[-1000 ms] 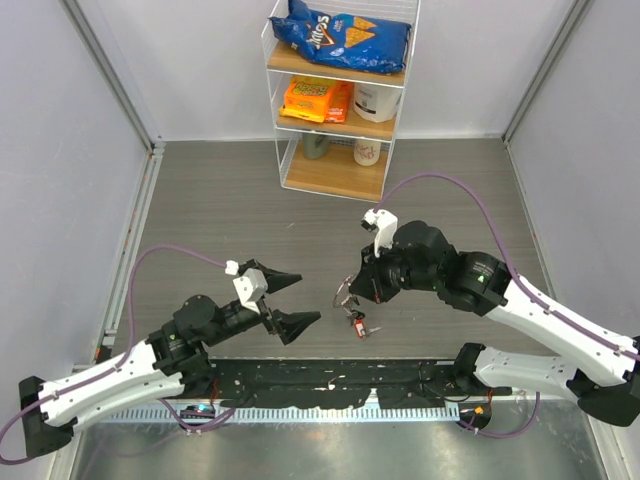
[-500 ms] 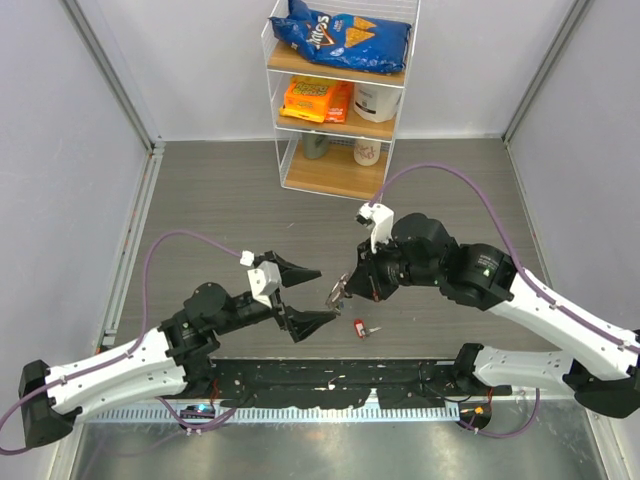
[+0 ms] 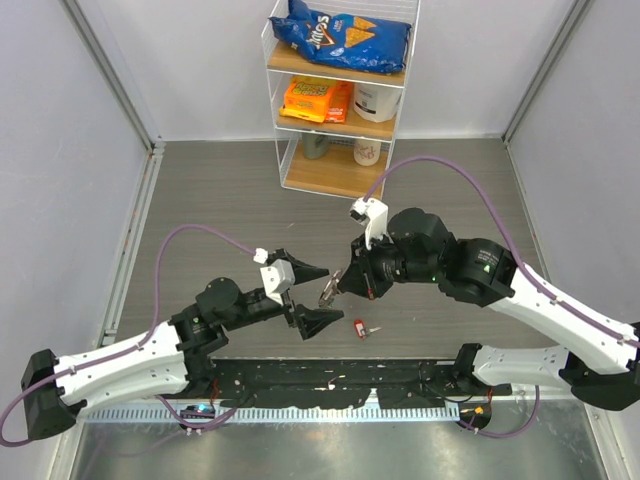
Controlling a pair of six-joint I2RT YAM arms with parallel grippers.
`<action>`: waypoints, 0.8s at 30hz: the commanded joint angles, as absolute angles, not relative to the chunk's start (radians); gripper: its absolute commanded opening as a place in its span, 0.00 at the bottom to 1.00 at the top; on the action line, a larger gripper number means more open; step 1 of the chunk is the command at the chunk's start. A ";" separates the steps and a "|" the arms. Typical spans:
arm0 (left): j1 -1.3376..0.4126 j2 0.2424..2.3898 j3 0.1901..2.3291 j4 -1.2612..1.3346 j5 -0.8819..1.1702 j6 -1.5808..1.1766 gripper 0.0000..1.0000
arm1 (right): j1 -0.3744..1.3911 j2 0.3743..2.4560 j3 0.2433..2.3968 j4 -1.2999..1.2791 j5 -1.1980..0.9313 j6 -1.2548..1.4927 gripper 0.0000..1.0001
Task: Put the keys on the keyring
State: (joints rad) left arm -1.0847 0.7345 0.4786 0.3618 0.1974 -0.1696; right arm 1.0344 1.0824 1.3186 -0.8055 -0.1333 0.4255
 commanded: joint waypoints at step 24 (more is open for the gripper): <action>-1.092 0.712 0.522 0.405 0.110 -0.112 0.00 | 1.121 1.000 1.393 -0.819 -0.068 0.466 0.40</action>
State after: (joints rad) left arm -1.0954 0.7288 0.4866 0.3595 0.1310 -0.1257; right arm 1.1141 1.0565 1.3506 -0.8253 -0.0868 0.4580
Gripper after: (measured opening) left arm 0.087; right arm 0.347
